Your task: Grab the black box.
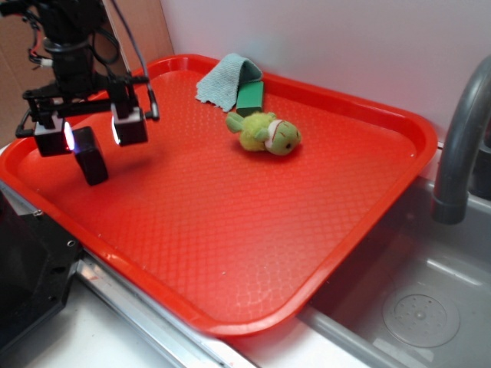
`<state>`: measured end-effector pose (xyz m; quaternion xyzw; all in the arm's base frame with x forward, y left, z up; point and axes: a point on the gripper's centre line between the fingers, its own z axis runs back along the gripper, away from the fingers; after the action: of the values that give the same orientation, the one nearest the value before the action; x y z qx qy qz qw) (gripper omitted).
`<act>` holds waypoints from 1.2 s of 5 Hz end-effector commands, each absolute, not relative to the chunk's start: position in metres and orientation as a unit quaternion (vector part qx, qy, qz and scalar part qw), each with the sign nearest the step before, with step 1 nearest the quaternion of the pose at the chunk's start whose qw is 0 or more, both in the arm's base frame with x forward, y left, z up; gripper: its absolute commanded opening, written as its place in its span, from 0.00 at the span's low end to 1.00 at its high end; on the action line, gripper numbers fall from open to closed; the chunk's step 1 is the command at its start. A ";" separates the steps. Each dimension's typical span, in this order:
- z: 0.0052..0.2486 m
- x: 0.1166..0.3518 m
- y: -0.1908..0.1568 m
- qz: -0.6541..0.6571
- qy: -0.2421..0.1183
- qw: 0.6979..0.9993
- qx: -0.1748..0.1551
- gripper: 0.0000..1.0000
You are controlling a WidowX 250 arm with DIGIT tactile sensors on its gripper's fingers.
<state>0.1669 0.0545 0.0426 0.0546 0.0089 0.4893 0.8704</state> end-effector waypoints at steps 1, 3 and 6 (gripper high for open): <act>0.038 0.156 0.064 0.482 0.036 0.871 0.090 1.00; 0.036 0.152 0.067 0.468 0.054 0.877 0.093 1.00; 0.093 0.170 0.027 0.303 -0.064 0.945 0.106 0.00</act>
<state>0.1730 0.0225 0.0819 0.1078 -0.0444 0.2993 0.9470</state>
